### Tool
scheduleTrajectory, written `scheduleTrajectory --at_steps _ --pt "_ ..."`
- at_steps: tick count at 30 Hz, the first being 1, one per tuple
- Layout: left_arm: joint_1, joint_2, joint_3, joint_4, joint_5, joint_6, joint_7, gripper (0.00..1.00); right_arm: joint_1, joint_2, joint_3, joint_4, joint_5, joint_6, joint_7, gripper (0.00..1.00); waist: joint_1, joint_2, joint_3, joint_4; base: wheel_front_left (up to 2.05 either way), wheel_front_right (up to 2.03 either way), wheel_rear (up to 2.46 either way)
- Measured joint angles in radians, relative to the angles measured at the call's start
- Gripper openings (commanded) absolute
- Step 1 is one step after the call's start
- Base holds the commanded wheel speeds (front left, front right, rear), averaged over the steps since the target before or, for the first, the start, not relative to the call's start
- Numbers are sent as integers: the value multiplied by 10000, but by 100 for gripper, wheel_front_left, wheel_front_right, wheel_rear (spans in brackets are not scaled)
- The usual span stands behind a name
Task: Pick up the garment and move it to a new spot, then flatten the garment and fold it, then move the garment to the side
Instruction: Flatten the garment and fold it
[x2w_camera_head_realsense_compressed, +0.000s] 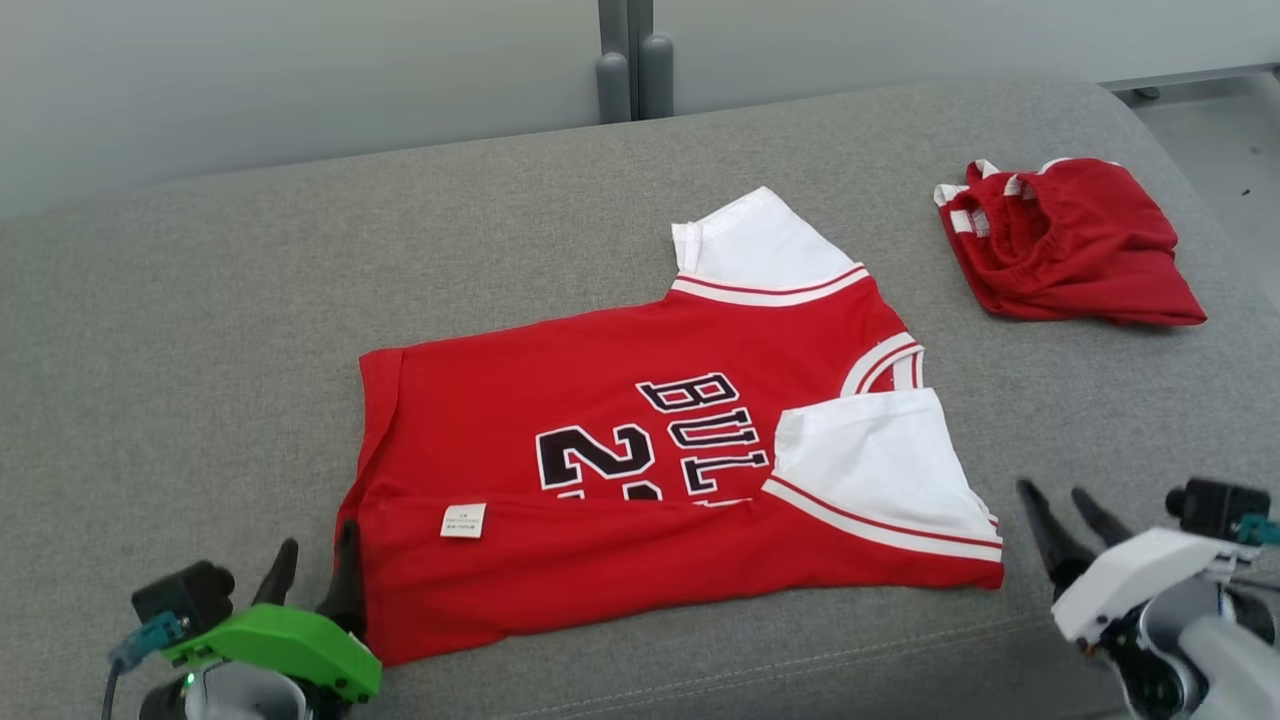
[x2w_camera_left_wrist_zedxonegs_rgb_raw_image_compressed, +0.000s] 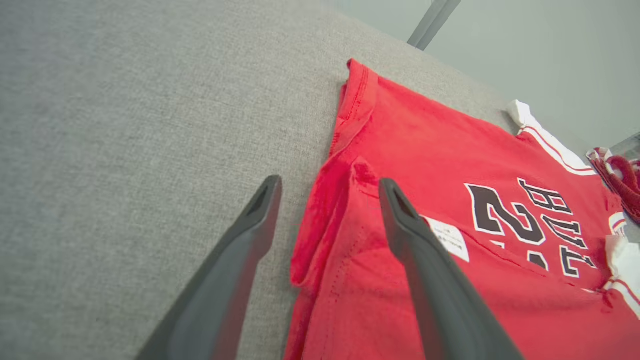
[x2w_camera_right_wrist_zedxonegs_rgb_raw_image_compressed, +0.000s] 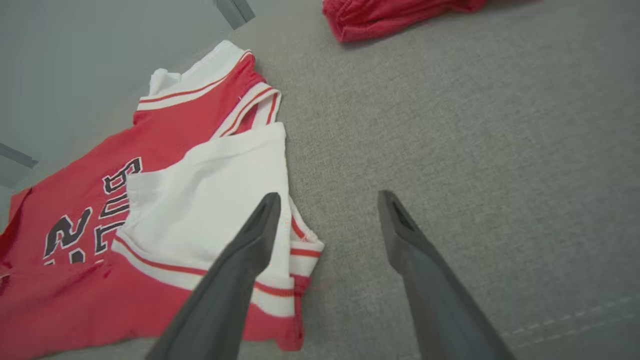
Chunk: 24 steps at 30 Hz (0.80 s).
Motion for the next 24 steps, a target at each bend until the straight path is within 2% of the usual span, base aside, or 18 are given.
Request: scheduleTrajectory --at_steps 5,9,17,24 --pt "-1264 245 -485 -422 583 81 408 100 -1516 -807 161 -604 -692 4 405 100 0 0 280 32 0 0 0" --pt "-2356 384 -708 -433 828 217 966 100 -2584 -1110 468 -1081 -1129 31 995 100 0 0 584 43 0 0 0" --pt "-4010 679 -1020 437 1292 546 2481 100 -4337 -1160 1062 -1774 -1615 201 2148 100 0 0 1439 -34 0 0 0" --pt "-5075 876 -1112 1041 1701 602 3137 100 -5176 -1051 1308 -1994 -1720 297 2663 100 0 -1 2265 -182 0 0 0"
